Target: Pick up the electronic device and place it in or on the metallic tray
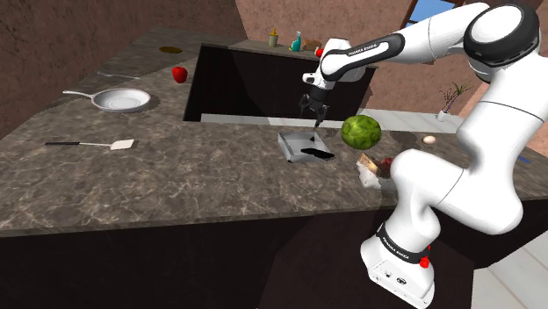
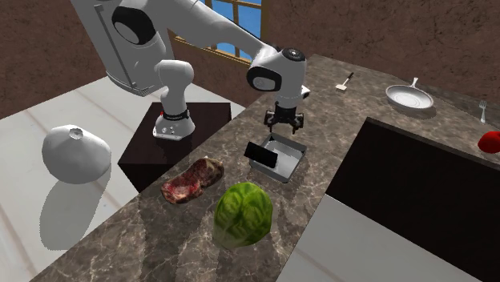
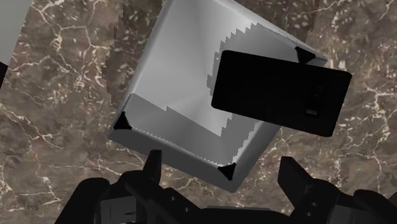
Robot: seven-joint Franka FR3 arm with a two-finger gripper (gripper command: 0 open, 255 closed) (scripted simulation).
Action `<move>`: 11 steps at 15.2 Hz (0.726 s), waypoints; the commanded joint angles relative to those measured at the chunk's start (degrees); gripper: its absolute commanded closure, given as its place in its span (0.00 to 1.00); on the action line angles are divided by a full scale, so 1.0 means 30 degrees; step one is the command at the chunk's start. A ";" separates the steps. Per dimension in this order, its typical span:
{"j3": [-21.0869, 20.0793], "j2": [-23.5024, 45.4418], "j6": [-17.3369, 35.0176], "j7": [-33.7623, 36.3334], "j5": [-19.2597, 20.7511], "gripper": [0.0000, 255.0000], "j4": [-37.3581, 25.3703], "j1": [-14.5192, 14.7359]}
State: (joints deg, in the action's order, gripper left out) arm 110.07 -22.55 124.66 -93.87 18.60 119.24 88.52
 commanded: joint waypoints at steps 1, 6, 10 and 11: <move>-0.0866 0.0628 -0.0748 -0.0473 -0.0745 0.00 -0.0334 -0.0824; -0.1780 0.1255 -0.1693 -0.0982 -0.1503 0.00 -0.0898 -0.1716; -0.1779 0.1255 -0.1694 -0.0982 -0.1502 0.00 -0.0899 -0.1716; -0.1779 0.1255 -0.1694 -0.0982 -0.1502 0.00 -0.0899 -0.1716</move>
